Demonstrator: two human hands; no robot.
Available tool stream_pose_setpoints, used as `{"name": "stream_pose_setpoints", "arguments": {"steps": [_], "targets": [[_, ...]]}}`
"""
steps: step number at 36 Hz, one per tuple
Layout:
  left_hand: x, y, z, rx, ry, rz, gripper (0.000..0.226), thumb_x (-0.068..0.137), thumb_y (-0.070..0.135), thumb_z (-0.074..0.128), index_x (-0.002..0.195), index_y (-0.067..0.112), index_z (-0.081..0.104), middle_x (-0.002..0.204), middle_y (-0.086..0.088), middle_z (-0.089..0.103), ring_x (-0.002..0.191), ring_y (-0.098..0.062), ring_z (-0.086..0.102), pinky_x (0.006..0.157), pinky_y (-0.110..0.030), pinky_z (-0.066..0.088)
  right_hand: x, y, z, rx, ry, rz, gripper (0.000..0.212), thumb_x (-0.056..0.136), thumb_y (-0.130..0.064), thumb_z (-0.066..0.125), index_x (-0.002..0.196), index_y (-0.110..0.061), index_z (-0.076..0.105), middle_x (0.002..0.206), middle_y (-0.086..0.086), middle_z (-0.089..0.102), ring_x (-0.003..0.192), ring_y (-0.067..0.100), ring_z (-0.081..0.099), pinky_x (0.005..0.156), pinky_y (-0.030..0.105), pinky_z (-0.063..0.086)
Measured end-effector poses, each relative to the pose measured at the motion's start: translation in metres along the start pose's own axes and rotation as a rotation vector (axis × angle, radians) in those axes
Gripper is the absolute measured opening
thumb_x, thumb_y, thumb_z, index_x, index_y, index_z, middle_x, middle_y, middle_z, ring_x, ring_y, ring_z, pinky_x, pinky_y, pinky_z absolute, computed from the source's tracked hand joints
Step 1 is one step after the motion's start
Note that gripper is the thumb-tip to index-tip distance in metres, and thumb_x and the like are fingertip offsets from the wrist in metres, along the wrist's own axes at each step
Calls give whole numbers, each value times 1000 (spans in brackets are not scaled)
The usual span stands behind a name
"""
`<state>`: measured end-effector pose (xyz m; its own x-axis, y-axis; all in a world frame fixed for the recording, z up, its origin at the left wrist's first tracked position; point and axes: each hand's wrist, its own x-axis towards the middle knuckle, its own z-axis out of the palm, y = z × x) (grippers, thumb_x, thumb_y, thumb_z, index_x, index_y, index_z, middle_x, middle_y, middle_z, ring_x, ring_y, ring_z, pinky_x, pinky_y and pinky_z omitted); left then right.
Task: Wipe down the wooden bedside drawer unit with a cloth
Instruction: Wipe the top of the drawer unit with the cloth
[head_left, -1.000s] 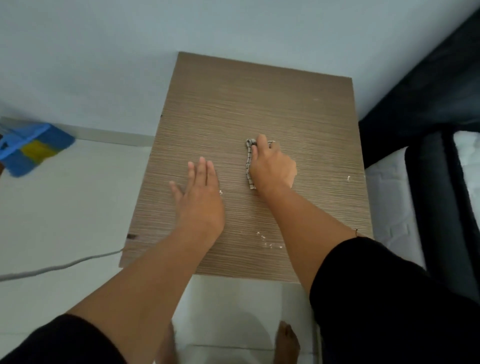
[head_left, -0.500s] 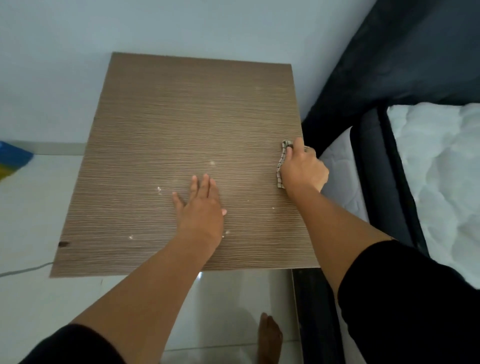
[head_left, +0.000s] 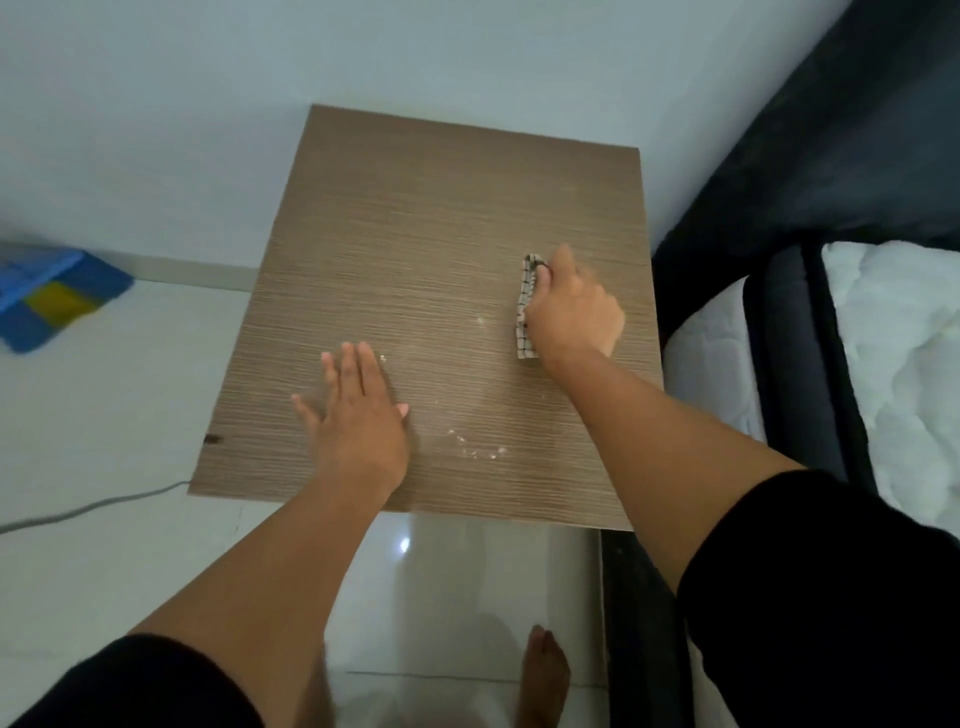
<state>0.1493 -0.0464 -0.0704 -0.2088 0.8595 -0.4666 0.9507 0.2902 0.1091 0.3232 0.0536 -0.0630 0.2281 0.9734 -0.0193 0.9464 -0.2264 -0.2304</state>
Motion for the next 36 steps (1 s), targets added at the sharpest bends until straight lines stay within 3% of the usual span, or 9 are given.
{"name": "stream_pose_setpoints", "arguments": {"steps": [8,13,19,23,27,33,36], "targets": [[2,-89,-17,-76,-101,-265,88,97,40,45,149,6,-17,160,-7,-17,147,-25,-16,116,-57,1,-44,-154,29,135,-126,-223,35,104,-35,26,134,-21,36,122,8,57,96,33,63,65,34,42],[-1,-124,-14,-161,-220,-286,94,94,42,49,149,9,-20,161,-2,-11,148,-21,-12,115,-58,-1,-81,-215,58,121,-214,-309,34,104,-35,26,131,-19,36,124,10,52,95,33,62,62,33,42],[-3,-127,-9,-204,-186,-271,91,95,38,49,150,11,-18,161,1,-8,148,-17,-9,115,-57,0,-95,-228,79,-2,-271,-327,46,101,-47,29,138,-20,31,128,13,43,96,32,60,59,33,37],[-4,-128,-7,-182,-183,-261,94,94,39,51,149,10,-19,161,0,-10,148,-18,-10,116,-56,2,-99,-229,83,-106,-283,-373,49,97,-54,32,136,-23,32,121,12,44,77,26,56,56,32,37],[-3,-129,-6,-198,-172,-264,91,95,41,47,149,10,-19,161,-1,-10,148,-18,-11,115,-55,1,-96,-226,86,-126,-270,-418,38,101,-46,27,128,-22,41,115,10,48,66,22,44,50,29,33],[-6,-123,-1,-226,-121,-273,88,97,37,47,150,6,-16,161,-5,-11,148,-23,-13,115,-56,2,-93,-213,86,-150,-225,-448,33,103,-41,24,122,-22,44,111,10,51,80,29,60,52,31,36],[-8,-116,-1,-181,-85,-249,82,99,32,45,150,4,-13,160,-8,-13,147,-25,-14,115,-56,2,-89,-197,84,-158,-197,-422,34,103,-41,23,122,-22,45,109,9,53,75,27,59,50,30,38]]}}
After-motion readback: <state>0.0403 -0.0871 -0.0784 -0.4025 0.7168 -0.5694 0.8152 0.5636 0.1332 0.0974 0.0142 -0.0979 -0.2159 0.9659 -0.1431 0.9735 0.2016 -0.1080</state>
